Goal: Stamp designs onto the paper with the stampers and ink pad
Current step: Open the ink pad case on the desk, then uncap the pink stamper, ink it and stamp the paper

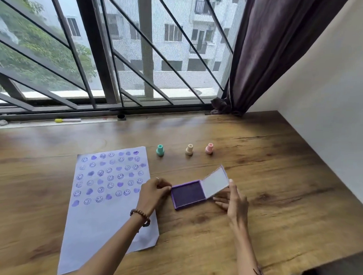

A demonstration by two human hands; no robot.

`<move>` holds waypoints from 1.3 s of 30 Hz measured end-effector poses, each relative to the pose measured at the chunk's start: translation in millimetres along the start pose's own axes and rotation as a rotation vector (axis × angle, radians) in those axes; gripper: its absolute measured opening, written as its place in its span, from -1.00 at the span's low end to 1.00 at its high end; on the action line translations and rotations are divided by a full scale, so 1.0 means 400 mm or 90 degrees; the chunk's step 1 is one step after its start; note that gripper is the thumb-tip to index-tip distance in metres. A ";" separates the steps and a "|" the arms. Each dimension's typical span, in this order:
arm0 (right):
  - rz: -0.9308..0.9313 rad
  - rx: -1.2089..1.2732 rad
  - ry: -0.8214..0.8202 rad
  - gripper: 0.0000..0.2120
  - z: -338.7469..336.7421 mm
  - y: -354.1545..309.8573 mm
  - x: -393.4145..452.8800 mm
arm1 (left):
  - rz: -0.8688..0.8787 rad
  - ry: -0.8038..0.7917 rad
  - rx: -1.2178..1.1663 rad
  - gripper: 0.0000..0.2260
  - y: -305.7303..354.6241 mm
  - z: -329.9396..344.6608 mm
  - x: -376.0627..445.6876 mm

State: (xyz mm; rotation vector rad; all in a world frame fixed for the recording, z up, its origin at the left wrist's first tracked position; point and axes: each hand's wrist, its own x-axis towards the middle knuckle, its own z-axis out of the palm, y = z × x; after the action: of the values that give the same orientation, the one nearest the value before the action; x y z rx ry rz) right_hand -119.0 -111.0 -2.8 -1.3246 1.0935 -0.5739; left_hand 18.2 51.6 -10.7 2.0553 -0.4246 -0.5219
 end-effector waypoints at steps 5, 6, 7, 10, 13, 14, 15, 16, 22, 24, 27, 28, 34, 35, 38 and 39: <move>-0.057 -0.043 0.097 -0.86 -0.032 0.023 0.053 | -0.014 -0.013 -0.009 -0.80 0.005 -0.005 0.000; -0.064 -0.079 0.103 -0.87 -0.038 0.029 0.061 | -0.018 -0.018 -0.010 -0.78 0.006 -0.006 0.002; -0.067 -0.117 0.104 -0.87 -0.042 0.033 0.068 | -0.018 -0.019 -0.007 -0.79 0.007 -0.006 0.005; -0.084 -0.229 0.112 -0.89 -0.045 0.034 0.083 | 0.014 0.011 0.053 -0.89 0.012 0.000 0.021; -0.169 -0.347 0.154 -0.93 -0.035 0.016 0.101 | 0.052 0.023 0.085 -0.83 0.046 0.021 0.045; -0.187 -0.372 0.162 -0.93 -0.028 0.001 0.109 | 0.063 0.017 0.076 -0.83 0.064 0.032 0.058; -0.201 -0.383 0.163 -0.92 -0.020 -0.015 0.121 | 0.075 0.003 0.066 -0.85 0.087 0.044 0.073; -0.210 -0.381 0.156 -0.92 -0.009 -0.032 0.135 | 0.090 -0.016 0.068 -0.86 0.114 0.060 0.090; -0.241 -0.369 0.029 -0.80 0.077 -0.092 0.264 | 0.037 -0.092 -0.004 -0.70 0.239 0.199 0.215; -0.249 -0.393 -0.021 -0.70 0.103 -0.093 0.300 | 0.003 -0.085 -0.001 -0.72 0.251 0.237 0.246; -0.281 -0.411 -0.088 -0.54 0.133 -0.094 0.336 | 0.000 -0.071 -0.035 -0.74 0.256 0.261 0.266; -0.297 -0.418 -0.104 -0.56 0.139 -0.097 0.339 | 0.003 -0.069 -0.045 -0.74 0.248 0.266 0.273; -0.268 -0.278 -0.109 -0.91 0.119 -0.101 0.295 | -0.039 -0.069 -0.229 -0.83 0.208 0.222 0.253; -0.233 -0.205 -0.135 -0.91 0.113 -0.097 0.275 | -0.037 -0.072 -0.269 -0.82 0.208 0.205 0.236; -0.133 0.010 -0.212 -0.89 0.103 -0.091 0.192 | -0.023 -0.099 -0.367 -0.86 0.191 0.162 0.186; -0.121 0.059 -0.221 -0.90 0.102 -0.089 0.164 | -0.024 -0.126 -0.378 -0.85 0.182 0.151 0.168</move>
State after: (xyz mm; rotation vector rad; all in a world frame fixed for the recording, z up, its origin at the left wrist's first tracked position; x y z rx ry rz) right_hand -47.1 -155.4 6.6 -1.3940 0.6554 -0.5027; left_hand 37.5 -60.7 10.8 1.4481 -0.2982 -0.7741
